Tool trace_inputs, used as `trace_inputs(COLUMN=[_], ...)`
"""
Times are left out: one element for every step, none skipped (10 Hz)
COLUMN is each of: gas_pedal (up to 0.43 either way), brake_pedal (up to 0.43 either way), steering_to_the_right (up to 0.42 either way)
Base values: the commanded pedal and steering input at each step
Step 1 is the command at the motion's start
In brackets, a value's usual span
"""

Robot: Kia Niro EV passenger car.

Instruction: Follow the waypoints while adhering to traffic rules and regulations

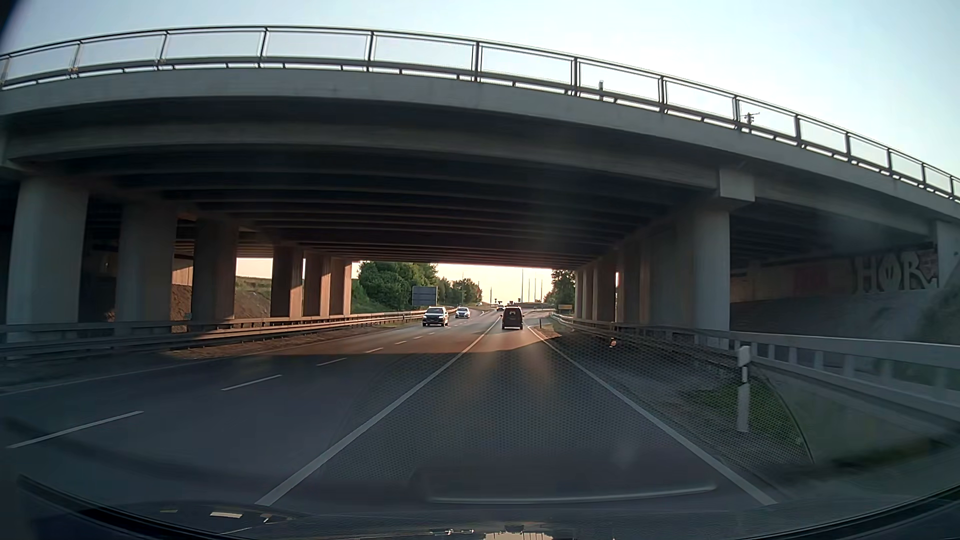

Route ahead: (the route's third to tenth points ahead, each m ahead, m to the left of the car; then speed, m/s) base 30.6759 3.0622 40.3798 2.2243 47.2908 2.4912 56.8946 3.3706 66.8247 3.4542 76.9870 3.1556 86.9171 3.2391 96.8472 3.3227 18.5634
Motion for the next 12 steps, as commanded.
trace_inputs(gas_pedal=[0.240, 0.220, 0.209, 0.209, 0.209, 0.197, 0.197, 0.189, 0.177, 0.177, 0.177, 0.177], brake_pedal=[0.018, 0.018, 0.018, 0.018, 0.018, 0.018, 0.018, 0.018, 0.018, 0.018, 0.018, 0.018], steering_to_the_right=[-0.001, -0.001, 0.000, 0.001, 0.001, 0.002, 0.004, 0.005, 0.005, 0.005, 0.005, 0.005])
